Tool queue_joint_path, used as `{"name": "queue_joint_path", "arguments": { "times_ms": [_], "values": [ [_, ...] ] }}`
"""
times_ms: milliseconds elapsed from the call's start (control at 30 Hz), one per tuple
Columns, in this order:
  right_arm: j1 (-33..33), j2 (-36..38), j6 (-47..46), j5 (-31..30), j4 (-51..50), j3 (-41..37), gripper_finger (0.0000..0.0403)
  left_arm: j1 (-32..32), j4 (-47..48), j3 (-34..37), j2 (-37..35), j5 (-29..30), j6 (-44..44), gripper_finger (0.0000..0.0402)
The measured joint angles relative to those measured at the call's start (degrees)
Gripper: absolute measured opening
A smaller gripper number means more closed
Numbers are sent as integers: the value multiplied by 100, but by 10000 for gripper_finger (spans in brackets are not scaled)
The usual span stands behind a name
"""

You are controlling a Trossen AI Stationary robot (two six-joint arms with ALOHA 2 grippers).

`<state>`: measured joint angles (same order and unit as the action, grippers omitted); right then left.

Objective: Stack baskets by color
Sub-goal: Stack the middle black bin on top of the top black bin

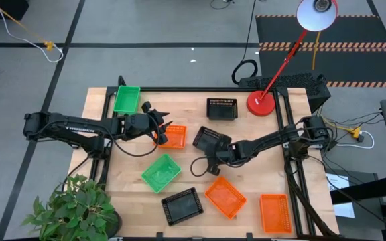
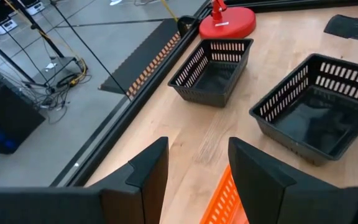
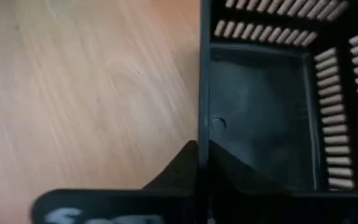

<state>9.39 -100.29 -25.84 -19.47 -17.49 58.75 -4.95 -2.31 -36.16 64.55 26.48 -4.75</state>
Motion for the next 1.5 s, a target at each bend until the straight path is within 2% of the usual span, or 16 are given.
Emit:
{"name": "queue_joint_path", "arguments": {
  "times_ms": [267, 667, 1033, 1300, 1500],
  "values": [
    [7, 379, 465, 27, -493, -4, 4, 0, 9, 0, 2, 0, 13, 170],
    [-192, 1959, 3112, -17, -1257, -4, 2, 0, 73, 0, 4, 0, 13, 170],
    [-1192, 3037, 4555, -15, -1326, -4, 1, 0, 74, 0, 4, 0, 46, 170],
    [-2057, 3174, 5432, 28, -1325, -4, 1, 0, 72, 0, 4, 0, 76, 170],
    [-2517, 3174, 5525, 498, -1326, -4, 1, 0, 72, 0, 4, 0, 76, 170]
  ]
}}
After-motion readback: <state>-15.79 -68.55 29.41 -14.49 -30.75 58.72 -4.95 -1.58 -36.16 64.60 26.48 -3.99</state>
